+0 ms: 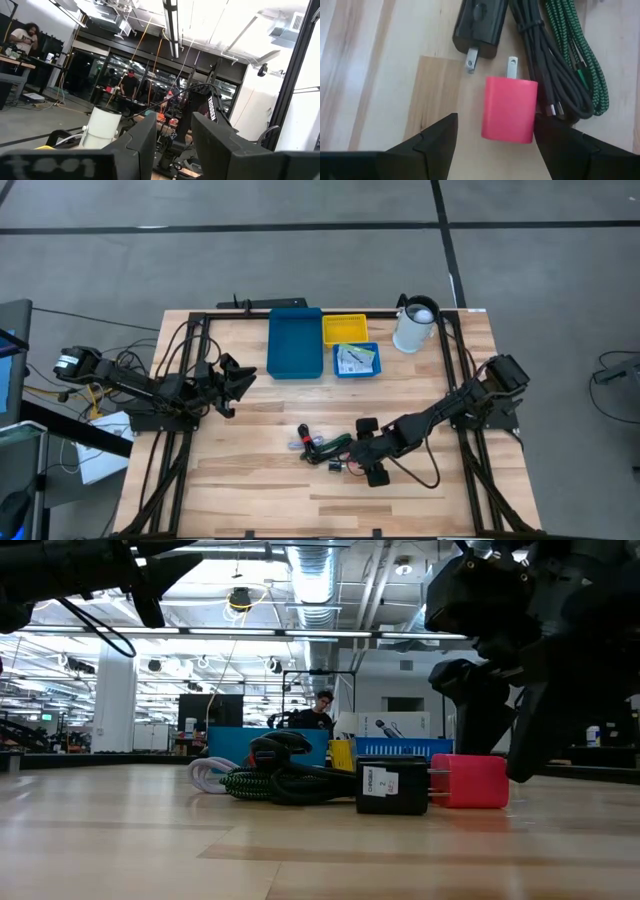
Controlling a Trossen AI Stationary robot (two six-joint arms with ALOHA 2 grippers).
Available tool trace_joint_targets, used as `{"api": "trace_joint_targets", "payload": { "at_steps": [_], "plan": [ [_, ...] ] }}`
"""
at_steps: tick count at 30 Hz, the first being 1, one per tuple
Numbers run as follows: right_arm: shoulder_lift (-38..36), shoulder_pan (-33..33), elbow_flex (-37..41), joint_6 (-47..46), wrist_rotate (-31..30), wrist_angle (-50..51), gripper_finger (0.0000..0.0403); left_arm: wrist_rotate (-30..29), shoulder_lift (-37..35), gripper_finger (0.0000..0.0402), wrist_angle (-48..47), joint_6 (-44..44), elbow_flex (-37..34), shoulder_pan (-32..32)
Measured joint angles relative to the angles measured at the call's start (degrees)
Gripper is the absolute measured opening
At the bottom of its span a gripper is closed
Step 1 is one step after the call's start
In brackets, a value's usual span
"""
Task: Pick and place items into bin
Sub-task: Put the pink charger adapter into the yellow bin
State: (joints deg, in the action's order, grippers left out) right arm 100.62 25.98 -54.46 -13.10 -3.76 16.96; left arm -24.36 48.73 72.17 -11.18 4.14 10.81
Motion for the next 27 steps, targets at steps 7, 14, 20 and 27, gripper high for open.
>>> {"api": "trace_joint_targets", "payload": {
  "at_steps": [7,14,20,27],
  "plan": [
    [0.0,-0.3,0.0,0.1,0.0,-0.2,0.0253,0.0,0.0,0.0112,-0.2,0.0,0.0,0.0],
    [0.0,-0.8,0.0,0.1,0.5,-1.1,0.0239,0.0,0.0,0.0112,-0.3,0.0,0.0,0.0],
    [0.0,-2.0,0.0,0.0,0.9,-1.3,0.0216,0.0,0.0,0.0112,-0.3,-0.1,0.0,0.0],
    [0.0,-2.1,0.1,0.0,0.9,-2.8,0.0189,0.0,0.0,0.0112,-0.3,-0.1,0.0,0.0]
  ]
}}
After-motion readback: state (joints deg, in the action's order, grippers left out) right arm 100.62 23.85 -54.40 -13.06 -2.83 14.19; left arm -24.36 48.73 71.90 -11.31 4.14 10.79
